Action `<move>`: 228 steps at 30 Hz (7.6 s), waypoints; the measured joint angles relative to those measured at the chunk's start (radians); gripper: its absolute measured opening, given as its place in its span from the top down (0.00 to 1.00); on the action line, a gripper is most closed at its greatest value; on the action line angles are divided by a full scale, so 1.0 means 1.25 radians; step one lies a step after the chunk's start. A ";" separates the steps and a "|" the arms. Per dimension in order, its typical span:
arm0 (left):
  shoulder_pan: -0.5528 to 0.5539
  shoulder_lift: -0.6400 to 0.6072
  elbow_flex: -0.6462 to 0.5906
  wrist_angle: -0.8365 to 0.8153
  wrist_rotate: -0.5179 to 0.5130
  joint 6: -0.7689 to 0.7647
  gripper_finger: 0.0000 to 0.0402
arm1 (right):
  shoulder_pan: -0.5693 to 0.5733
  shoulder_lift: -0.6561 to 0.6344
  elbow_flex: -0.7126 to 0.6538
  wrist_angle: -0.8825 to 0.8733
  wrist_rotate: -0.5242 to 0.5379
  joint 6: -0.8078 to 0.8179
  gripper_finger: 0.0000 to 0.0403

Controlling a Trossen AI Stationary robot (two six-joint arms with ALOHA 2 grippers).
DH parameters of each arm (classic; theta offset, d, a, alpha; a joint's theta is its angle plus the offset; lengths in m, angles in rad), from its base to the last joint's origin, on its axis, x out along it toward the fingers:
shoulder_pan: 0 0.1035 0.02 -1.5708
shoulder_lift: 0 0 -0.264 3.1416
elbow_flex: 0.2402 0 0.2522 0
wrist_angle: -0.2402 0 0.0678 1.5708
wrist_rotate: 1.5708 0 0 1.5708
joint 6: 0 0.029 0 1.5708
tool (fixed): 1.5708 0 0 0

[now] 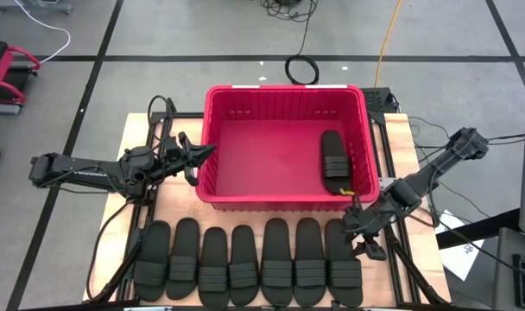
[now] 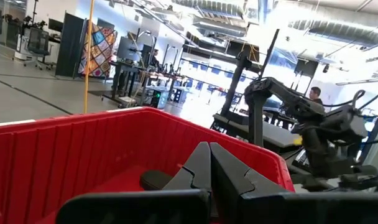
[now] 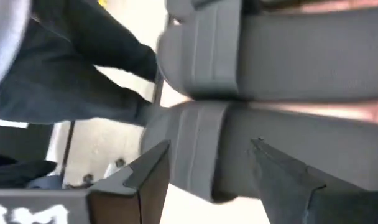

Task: Pick and place slides into bin
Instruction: Put the black slide into the red bin

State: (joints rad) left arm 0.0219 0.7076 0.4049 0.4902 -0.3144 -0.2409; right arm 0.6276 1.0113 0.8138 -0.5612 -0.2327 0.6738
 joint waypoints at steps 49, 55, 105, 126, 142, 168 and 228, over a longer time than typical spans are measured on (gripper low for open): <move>0.000 0.000 0.000 -0.014 0.039 -0.003 1.00 | 0.121 0.271 -0.116 0.297 -0.049 0.161 0.47; 0.000 0.000 0.000 -0.019 0.041 0.000 1.00 | 0.121 0.268 -0.103 0.300 -0.068 0.144 0.68; 0.000 0.000 0.000 -0.042 0.034 -0.001 1.00 | -0.535 0.094 0.738 -0.590 0.265 -0.617 0.98; 0.000 0.000 0.000 -0.036 0.034 0.007 1.00 | -0.833 0.342 0.738 -0.573 -0.126 -1.042 0.98; 0.000 0.000 0.000 -0.077 0.039 0.075 1.00 | -0.914 0.524 0.738 -0.651 -0.211 -1.065 0.99; 0.000 0.000 0.000 -0.078 0.033 0.086 1.00 | -1.001 0.725 0.636 -0.714 -0.279 -1.289 0.99; 0.000 0.000 0.000 -0.078 -0.002 0.065 1.00 | -0.997 0.657 0.429 -0.508 -0.233 -1.201 0.55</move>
State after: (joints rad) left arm 0.0219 0.7078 0.4049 0.3925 -0.3172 -0.1600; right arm -0.6183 1.8327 1.3502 -1.1964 -0.5237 -0.8274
